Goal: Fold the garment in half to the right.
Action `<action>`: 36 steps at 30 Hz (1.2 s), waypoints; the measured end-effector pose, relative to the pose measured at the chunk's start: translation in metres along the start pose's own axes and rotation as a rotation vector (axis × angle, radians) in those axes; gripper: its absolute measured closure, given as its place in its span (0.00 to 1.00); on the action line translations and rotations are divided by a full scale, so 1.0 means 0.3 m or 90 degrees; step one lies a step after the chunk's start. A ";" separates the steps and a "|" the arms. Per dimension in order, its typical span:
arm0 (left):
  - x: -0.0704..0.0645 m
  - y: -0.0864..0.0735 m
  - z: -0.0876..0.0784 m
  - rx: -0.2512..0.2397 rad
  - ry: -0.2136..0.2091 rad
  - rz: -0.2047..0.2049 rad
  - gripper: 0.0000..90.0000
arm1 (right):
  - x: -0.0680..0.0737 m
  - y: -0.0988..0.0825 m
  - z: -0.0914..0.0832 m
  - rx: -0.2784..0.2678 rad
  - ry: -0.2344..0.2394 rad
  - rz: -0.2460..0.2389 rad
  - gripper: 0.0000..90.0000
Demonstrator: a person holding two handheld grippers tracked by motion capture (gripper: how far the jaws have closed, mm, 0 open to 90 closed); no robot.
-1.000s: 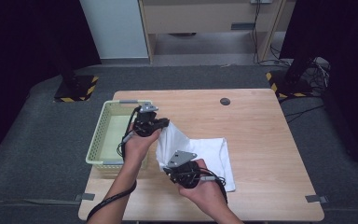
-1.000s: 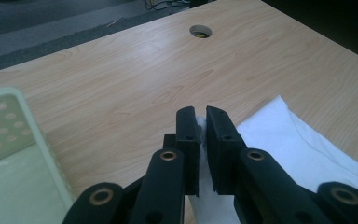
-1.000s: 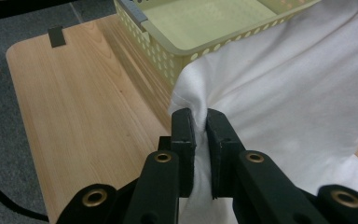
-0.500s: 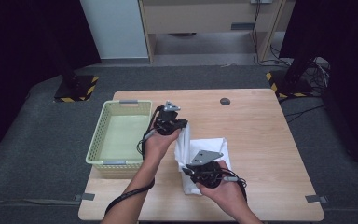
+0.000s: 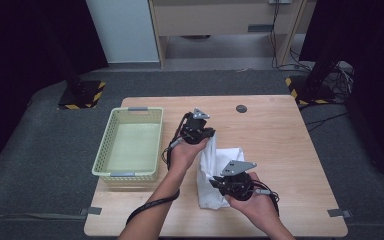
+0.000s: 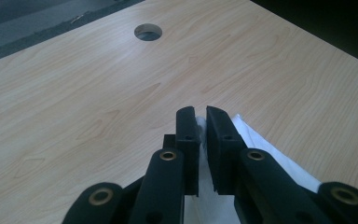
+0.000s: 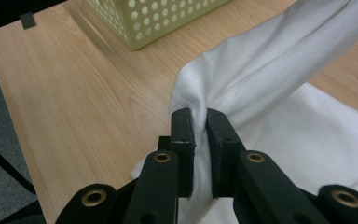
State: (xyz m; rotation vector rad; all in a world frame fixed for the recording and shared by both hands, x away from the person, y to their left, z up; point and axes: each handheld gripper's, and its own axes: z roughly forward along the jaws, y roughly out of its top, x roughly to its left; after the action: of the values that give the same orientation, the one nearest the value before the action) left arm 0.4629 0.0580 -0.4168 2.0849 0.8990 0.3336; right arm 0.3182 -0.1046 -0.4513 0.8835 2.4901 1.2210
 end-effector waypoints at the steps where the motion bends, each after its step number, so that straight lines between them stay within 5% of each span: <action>1: -0.003 -0.001 0.007 0.002 -0.002 0.000 0.94 | -0.003 -0.006 -0.001 0.002 0.000 0.003 0.92; 36: -0.081 -0.002 0.131 0.033 -0.021 0.018 0.94 | -0.087 -0.157 -0.023 0.014 -0.008 0.070 0.89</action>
State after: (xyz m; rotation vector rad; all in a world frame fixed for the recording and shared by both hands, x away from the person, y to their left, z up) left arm 0.4655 0.0183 -0.4401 2.1455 0.8675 0.2926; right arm 0.3163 -0.1470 -0.4851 1.0435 2.4789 1.2187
